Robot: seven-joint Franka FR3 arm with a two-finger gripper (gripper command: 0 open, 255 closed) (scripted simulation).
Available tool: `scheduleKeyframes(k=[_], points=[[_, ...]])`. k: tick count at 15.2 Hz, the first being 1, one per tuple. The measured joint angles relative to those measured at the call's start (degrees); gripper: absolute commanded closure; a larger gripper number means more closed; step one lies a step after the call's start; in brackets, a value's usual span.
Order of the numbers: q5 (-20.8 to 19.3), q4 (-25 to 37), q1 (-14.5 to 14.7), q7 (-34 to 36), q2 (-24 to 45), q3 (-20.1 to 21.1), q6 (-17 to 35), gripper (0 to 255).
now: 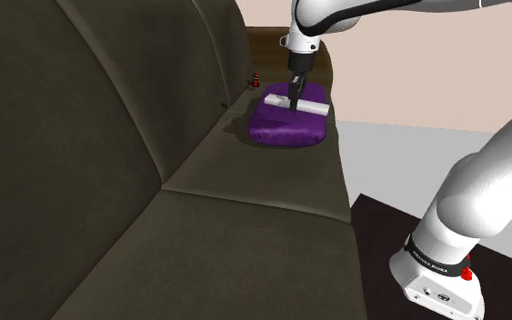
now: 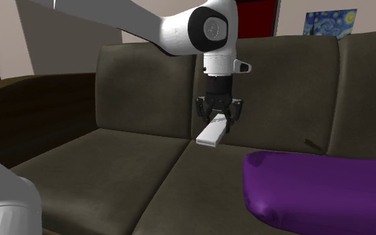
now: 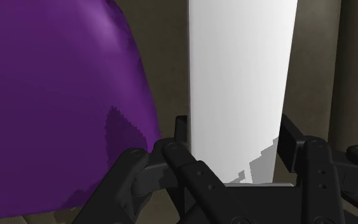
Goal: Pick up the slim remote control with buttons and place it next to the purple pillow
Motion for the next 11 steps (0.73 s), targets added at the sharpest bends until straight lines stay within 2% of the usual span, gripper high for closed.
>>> scheduleKeyframes(k=[5, 11], points=[[-0.9, -4.1, -2.5, -6.1, -3.6, -4.0, 0.5, 255], [-1.1, -8.1, -2.8, -7.0, -3.3, -4.6, 4.7, 255]])
